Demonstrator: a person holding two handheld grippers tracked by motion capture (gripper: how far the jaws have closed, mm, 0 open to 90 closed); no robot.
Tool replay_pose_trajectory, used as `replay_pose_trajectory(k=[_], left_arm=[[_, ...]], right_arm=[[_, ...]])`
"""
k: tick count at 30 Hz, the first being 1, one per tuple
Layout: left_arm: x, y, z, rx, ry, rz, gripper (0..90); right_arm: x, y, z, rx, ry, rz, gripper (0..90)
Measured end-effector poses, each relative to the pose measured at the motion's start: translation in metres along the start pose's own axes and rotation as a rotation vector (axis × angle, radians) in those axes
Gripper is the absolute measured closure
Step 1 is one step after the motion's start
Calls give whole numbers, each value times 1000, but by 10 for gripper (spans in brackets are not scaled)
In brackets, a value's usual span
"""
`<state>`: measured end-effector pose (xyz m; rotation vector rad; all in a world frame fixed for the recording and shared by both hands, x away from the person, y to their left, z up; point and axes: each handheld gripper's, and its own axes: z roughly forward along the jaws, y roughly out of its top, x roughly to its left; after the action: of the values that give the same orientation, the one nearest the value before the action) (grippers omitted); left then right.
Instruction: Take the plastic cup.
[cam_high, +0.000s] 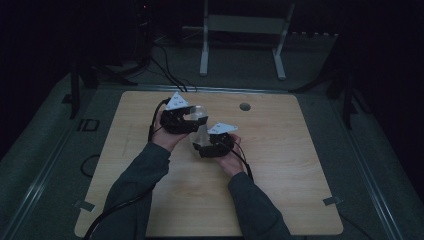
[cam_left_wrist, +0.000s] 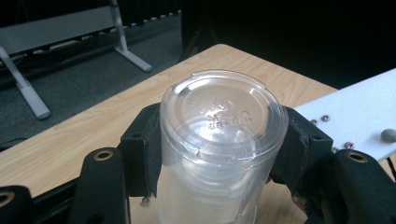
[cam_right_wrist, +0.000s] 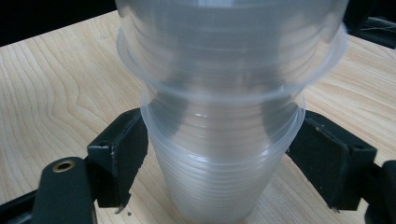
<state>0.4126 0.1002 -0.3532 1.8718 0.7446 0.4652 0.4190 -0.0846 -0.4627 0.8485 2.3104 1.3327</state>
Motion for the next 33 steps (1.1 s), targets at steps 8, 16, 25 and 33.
replay_pose_trajectory(k=[8, 16, 25, 33], left_arm=[[2, 11, -10, -28, -4, -12, 404], [2, 21, -21, -62, -19, -20, 405], [1, 30, -29, -78, -21, -11, 407], [-1, 35, -36, -95, -32, -4, 407]], right_arm=[[-1, 0, 0, 4, 2, 0, 207], [-1, -1, 0, 6, 3, 4, 207], [0, -1, 0, 17, -2, -19, 207], [-1, 1, -5, 6, 7, -12, 189]])
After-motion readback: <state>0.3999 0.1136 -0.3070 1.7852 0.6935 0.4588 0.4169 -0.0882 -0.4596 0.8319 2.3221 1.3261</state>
